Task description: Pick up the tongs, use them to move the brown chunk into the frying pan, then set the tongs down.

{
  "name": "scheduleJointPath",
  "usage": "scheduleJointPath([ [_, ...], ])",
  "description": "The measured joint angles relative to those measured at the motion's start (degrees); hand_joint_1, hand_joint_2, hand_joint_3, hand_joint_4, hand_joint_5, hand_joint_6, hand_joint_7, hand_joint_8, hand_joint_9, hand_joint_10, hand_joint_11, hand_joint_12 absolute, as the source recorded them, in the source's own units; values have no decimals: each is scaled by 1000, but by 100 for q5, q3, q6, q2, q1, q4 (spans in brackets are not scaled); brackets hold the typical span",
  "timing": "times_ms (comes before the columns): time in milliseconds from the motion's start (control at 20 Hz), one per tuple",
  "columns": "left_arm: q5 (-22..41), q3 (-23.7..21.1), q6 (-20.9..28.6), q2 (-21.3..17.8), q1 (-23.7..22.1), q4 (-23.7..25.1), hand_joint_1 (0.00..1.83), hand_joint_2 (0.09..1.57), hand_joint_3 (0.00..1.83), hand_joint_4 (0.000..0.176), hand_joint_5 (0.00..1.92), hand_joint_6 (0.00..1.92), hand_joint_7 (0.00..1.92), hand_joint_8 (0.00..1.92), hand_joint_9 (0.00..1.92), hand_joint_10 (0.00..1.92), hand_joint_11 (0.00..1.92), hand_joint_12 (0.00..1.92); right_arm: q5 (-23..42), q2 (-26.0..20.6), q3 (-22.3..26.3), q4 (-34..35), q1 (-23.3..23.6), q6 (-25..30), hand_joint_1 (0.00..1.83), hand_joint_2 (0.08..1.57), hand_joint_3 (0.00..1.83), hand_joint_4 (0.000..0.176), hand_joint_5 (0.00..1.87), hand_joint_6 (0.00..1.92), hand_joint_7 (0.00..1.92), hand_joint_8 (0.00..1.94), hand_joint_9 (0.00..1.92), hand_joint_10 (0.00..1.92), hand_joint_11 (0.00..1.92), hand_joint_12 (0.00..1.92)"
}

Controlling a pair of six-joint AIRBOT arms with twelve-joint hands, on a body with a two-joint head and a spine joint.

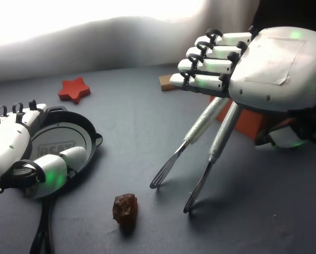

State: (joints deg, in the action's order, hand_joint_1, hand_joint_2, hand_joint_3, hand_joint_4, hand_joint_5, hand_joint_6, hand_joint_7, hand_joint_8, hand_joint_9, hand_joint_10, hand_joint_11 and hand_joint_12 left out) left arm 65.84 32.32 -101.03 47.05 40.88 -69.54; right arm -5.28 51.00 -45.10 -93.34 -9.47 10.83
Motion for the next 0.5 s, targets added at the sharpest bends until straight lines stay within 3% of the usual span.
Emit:
scheduleJointPath([
  [50, 0, 13, 17, 0, 0, -20, 30, 1254, 1, 13, 86, 5, 170, 5, 170, 4, 0, 595, -87, 42, 0, 33, -13, -37, 1171, 844, 0, 0, 0, 0, 0, 0, 0, 0, 0, 0],
  [100, 0, 26, 44, 0, 0, -28, 12, 1258, 3, 13, 78, 1, 167, 3, 166, 2, 0, 603, -181, 81, 2, 483, -13, -494, 1174, 837, 0, 0, 0, 0, 0, 0, 0, 0, 0, 0],
  [200, 2, 48, 103, 0, 0, 48, 0, 1253, 0, 14, 72, 2, 165, 1, 172, 4, 0, 608, -780, 271, 85, 2124, -55, -2520, 1128, 852, 0, 0, 0, 0, 0, 0, 0, 0, 0, 0],
  [250, 4, 48, 133, 0, 0, 59, 1, 1255, 1, 13, 82, 6, 165, 1, 170, 3, 0, 609, -1106, 372, 127, 3552, -35, -3812, 1148, 849, 0, 0, 0, 0, 0, 0, 0, 0, 0, 0],
  [350, 9, 46, 160, 0, 0, 42, 0, 1260, 2, 5, 94, 7, 164, 1, 174, 3, 0, 626, -1451, 494, 190, 4369, 4, -4140, 1125, 865, 0, 0, 0, 0, 0, 0, 0, 0, 0, 0],
  [500, 7, -24, 175, 0, 0, 131, 0, 1255, 0, 8, 85, 1, 156, 0, 160, 1, 0, 577, -1499, 702, -28, 4256, 223, -4207, 1161, 835, 0, 0, 0, 0, 0, 0, 0, 0, 0, 0],
])
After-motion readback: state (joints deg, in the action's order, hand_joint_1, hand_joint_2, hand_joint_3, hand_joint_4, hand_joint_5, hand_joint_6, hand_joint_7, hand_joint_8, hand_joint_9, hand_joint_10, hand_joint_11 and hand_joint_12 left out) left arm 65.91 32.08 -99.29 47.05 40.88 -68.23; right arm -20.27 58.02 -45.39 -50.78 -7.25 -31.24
